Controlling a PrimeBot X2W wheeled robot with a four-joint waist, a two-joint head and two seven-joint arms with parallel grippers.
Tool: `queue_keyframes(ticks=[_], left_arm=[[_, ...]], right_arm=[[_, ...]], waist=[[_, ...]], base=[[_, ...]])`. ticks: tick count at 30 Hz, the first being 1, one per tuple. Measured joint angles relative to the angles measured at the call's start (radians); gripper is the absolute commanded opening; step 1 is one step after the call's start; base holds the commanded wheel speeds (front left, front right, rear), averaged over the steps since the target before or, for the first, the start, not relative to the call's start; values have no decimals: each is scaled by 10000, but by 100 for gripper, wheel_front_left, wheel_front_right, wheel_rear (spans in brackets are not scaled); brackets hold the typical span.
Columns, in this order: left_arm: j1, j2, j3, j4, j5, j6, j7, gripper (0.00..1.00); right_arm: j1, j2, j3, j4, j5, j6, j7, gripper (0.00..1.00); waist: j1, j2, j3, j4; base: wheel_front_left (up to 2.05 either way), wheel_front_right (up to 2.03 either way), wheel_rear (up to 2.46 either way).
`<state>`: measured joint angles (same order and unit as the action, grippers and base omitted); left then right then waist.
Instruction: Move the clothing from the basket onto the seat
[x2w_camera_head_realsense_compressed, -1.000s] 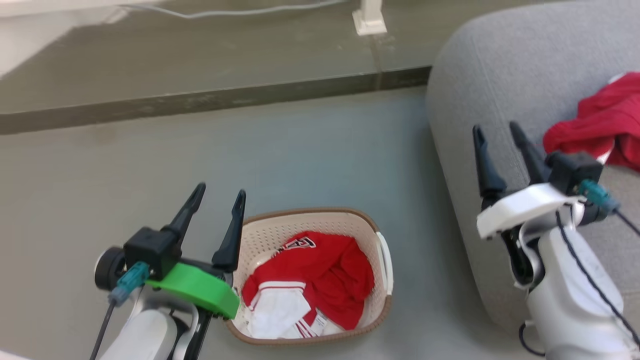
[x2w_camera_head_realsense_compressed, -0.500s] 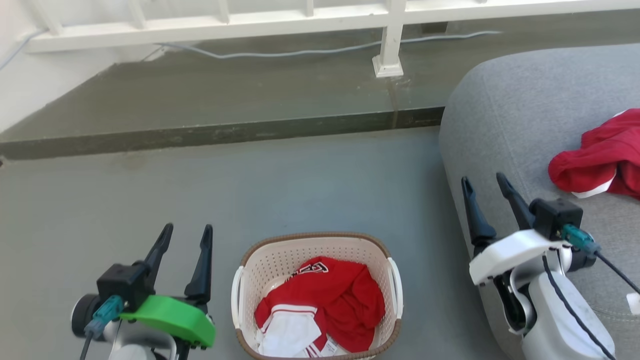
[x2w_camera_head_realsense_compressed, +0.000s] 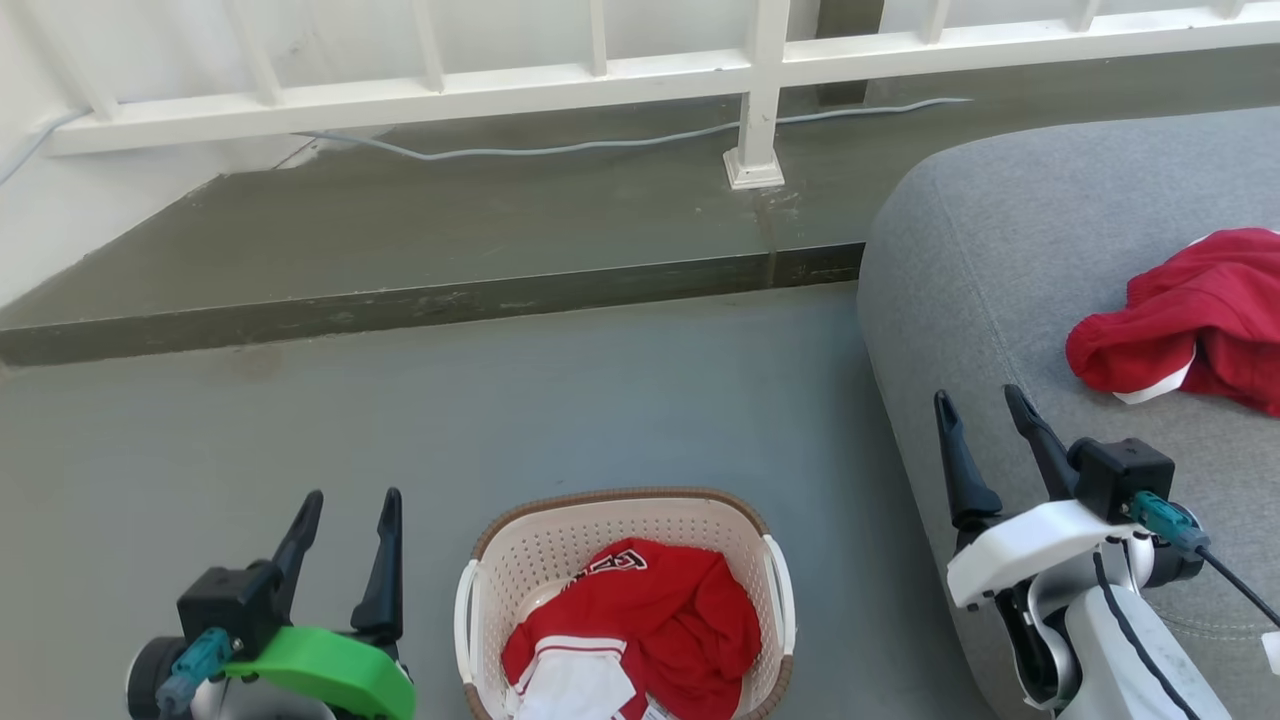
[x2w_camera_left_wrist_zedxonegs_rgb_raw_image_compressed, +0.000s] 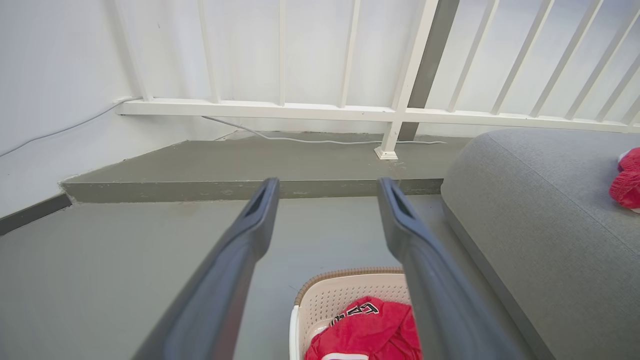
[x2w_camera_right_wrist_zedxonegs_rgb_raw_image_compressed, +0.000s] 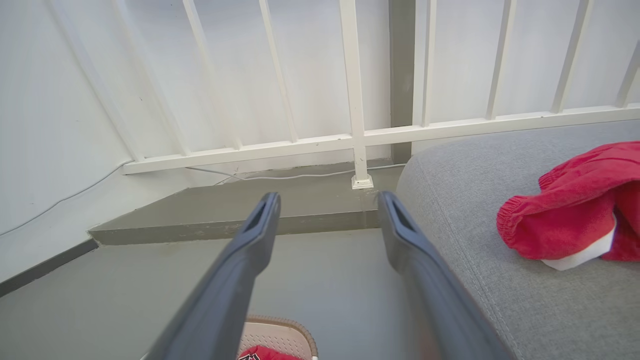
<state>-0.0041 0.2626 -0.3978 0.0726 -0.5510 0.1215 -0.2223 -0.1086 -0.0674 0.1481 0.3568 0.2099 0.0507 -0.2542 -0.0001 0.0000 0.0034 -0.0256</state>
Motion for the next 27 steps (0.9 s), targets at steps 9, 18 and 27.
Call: queue_keyframes(ticks=[9, 18, 27], left_arm=[[274, -190, 33, 2, 27, 25, 4, 100], [295, -245, 79, -107, 105, 25, 19, 100], [323, -290, 130, -130, 213, 25, 117, 100]], right_arm=[[269, -10, -12, -359, 0, -90, 102, 100], [372, -36, -12, -665, 0, -100, 276, 100], [579, -40, 0, -928, 0, -190, 414, 100]], waist=[[0, 0, -59, -33], [0, 0, -49, -30], [0, 0, -33, -56]], base=[[0, 0, 0], [0, 0, 0], [0, 0, 0]])
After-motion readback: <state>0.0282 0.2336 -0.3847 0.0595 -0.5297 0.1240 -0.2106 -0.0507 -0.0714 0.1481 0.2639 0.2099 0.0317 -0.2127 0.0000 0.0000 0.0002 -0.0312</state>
